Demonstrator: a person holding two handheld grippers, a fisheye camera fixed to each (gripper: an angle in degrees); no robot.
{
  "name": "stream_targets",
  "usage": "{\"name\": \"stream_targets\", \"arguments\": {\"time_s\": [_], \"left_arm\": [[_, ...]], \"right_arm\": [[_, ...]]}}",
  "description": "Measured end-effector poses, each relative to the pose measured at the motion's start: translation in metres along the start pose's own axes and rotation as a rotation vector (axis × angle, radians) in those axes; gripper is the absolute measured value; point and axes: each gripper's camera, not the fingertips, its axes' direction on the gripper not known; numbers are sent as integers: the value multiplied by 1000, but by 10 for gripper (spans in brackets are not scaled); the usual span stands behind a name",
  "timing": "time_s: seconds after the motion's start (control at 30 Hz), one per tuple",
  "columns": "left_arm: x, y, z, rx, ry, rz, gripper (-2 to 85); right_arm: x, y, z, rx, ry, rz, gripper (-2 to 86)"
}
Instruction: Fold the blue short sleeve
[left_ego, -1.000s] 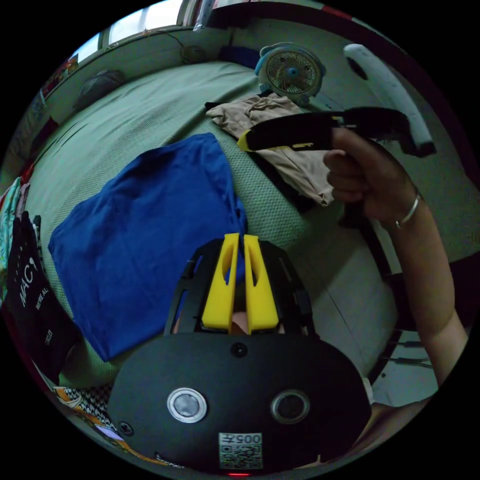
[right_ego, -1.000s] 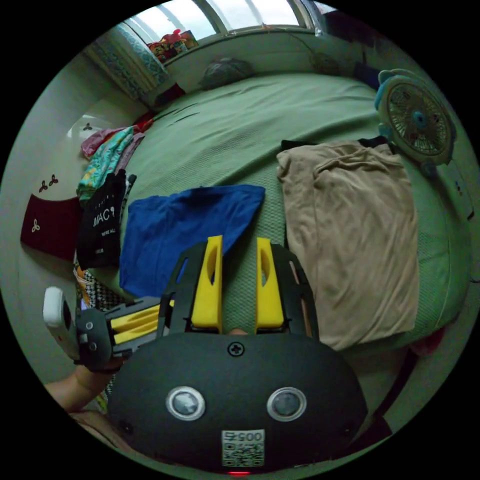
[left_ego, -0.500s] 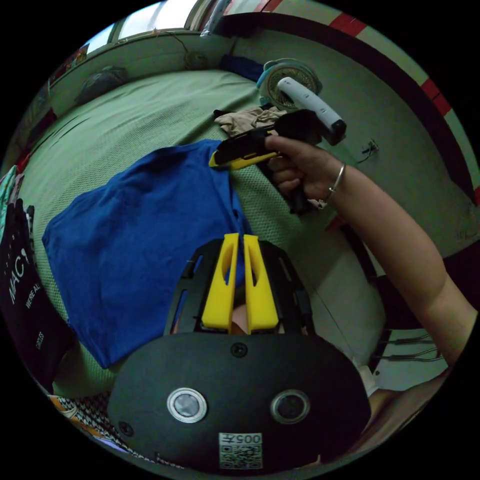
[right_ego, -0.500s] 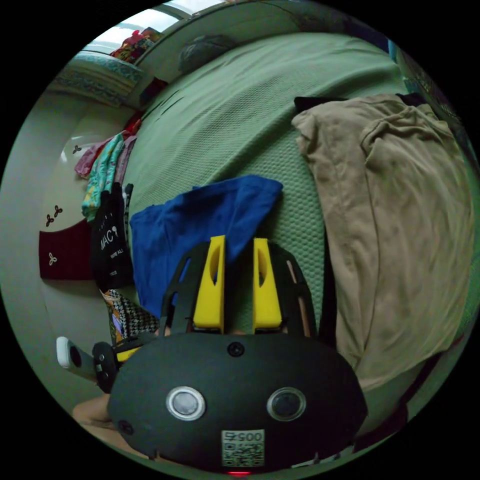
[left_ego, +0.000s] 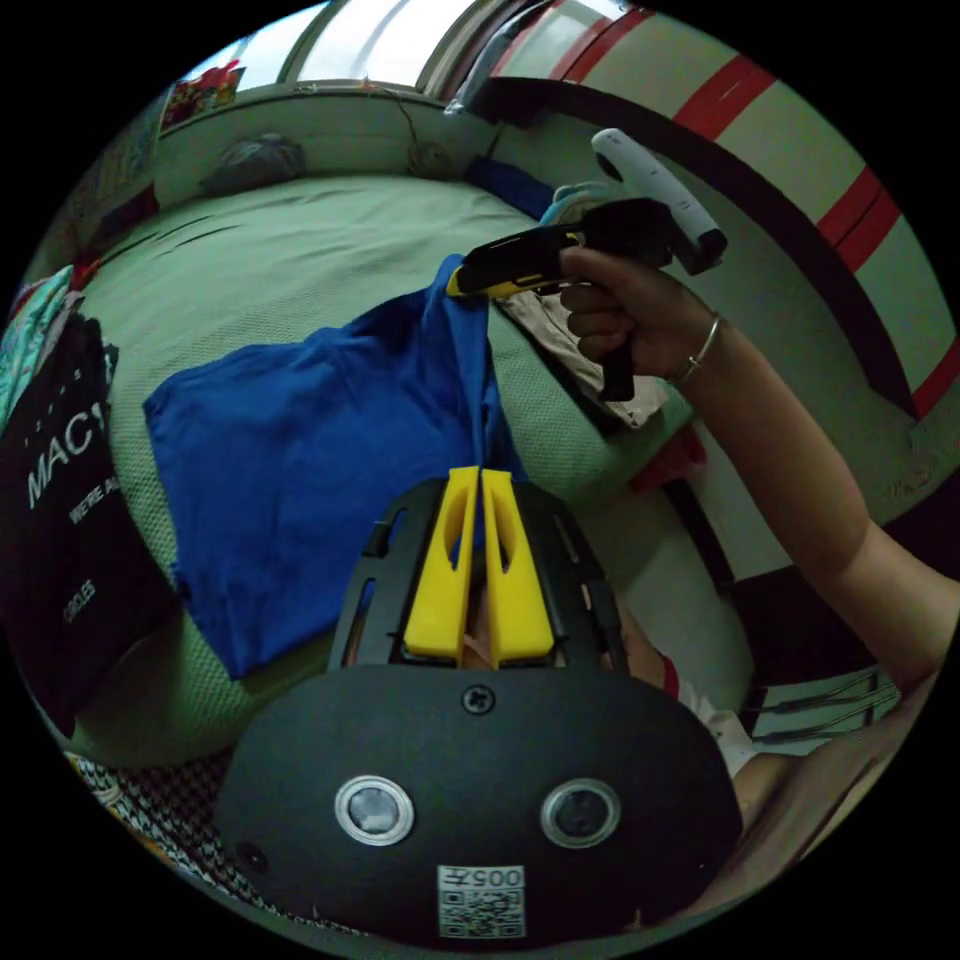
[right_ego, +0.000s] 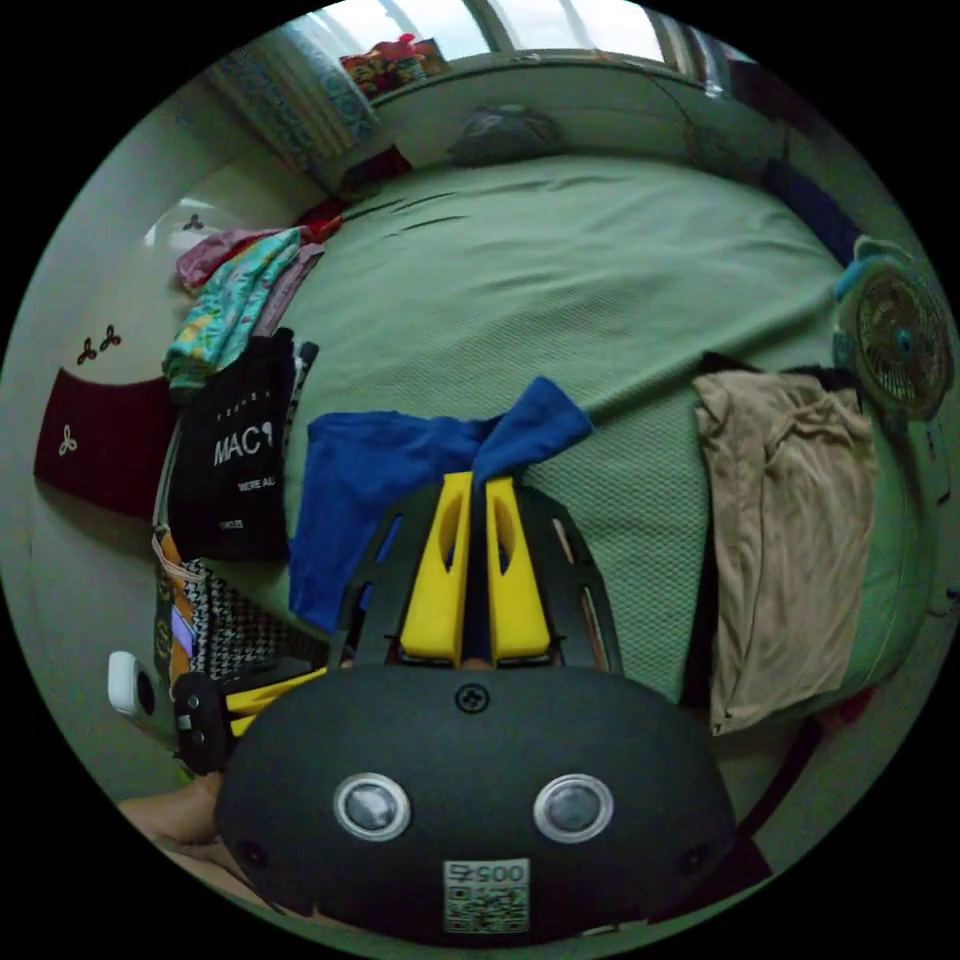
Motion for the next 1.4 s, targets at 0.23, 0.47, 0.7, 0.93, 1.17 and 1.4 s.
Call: {"name": "stream_targets", "arguments": {"time_s": [0.23,0.47,0.7,0.93,1.17,1.4], "left_arm": [[-107,81,-78,66,-111,-166,-5],[-225,141,-75,-64,-233,-369,-4],[-290,182,-68,-110,-199,-391,-5],[-321,211,-95,-74,-184,-380,-4],[-330,232,-116,-48,-233,-379,-3],[-352,274,-129,-26,-309,-545,31]], "right_arm": [[-164,-33,47,-20,22,-169,14],[-258,-44,94,-20,-86,-236,61],[-249,9,98,10,119,-361,76],[-251,60,128,-167,77,-414,76],[-307,64,168,-277,223,-498,60],[-327,67,176,-255,228,-501,56]]}}
